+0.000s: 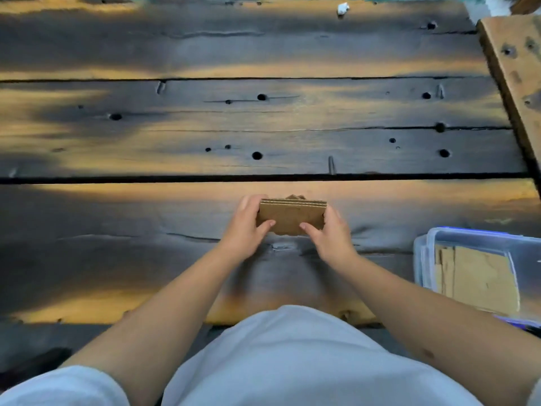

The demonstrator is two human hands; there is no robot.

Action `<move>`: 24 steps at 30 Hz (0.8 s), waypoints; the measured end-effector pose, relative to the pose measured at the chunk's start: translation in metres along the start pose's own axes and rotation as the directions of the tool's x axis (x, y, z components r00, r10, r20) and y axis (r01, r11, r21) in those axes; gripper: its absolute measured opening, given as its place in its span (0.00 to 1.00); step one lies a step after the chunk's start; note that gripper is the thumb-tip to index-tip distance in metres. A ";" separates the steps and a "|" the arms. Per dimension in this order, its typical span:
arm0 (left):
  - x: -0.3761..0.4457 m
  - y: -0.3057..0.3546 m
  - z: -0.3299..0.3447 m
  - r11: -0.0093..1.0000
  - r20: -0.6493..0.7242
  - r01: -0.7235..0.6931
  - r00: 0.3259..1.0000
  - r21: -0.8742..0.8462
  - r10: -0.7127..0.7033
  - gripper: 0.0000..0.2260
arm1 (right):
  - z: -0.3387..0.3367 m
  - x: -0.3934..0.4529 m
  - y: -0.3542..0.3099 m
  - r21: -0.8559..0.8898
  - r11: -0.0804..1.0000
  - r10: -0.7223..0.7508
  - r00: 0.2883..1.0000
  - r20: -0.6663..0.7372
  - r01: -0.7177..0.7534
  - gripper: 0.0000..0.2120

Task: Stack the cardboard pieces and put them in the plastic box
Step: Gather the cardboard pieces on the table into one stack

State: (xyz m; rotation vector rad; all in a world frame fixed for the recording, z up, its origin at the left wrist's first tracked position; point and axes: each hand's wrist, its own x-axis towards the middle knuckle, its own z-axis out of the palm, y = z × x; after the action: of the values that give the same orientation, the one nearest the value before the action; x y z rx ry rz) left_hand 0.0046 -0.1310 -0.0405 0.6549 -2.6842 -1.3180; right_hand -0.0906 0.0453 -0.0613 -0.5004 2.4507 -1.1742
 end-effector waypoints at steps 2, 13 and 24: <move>-0.017 -0.009 0.007 1.000 -0.011 0.012 1.000 0.008 -0.012 0.20 | 0.008 -0.014 0.004 -0.017 1.000 -0.008 1.000 0.016 0.008 0.15; -0.042 -0.020 0.014 0.991 0.042 0.104 0.994 -0.084 -0.101 0.33 | 0.023 -0.036 0.007 -0.077 0.996 0.032 0.999 -0.006 -0.032 0.29; -0.047 -0.033 0.021 0.910 0.046 0.254 0.966 -0.329 -0.253 0.31 | 0.027 -0.042 0.003 -0.101 0.994 0.035 0.999 -0.026 -0.037 0.25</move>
State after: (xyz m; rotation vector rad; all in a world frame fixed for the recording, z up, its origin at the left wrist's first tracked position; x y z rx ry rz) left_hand 0.0533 -0.1141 -0.0733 0.9787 -2.3474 -1.7803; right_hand -0.0421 0.0489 -0.0722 -0.4713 2.5385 -1.0517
